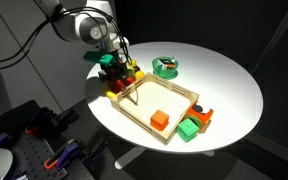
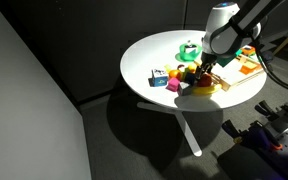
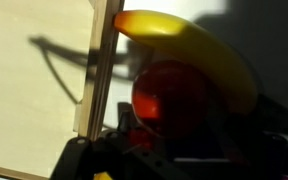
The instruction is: Put the red ball in the box
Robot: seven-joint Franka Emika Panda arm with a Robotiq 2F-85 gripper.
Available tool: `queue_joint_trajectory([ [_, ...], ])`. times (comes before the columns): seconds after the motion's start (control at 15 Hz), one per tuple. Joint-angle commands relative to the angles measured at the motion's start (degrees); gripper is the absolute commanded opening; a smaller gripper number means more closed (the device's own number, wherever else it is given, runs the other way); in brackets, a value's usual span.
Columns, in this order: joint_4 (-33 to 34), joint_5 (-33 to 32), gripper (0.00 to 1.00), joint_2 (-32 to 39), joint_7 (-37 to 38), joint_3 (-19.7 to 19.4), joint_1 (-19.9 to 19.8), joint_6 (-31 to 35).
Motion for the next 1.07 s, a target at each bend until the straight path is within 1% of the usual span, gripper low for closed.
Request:
queue_joint_trajectory([
  [0.0,1.92,-2.51,1.0,2.05,2.47,-1.74,1.34,0.74],
  [0.07,2.09,-2.8,0.75,2.38,2.83,-2.1,1.64,0.8],
  [0.13,2.28,-2.96,0.74,2.62,2.8,-2.22,1.71,0.7],
  [0.27,2.4,-2.33,0.56,2.34,2.17,-1.77,1.43,-0.61],
  [0.33,2.49,-1.87,0.51,1.63,1.8,-1.33,1.17,-1.67],
  [0.73,2.22,-1.07,0.5,-3.58,1.22,0.07,0.68,-8.61],
  [1.0,2.98,-1.81,0.5,-6.84,2.36,-0.31,0.73,-12.44],
])
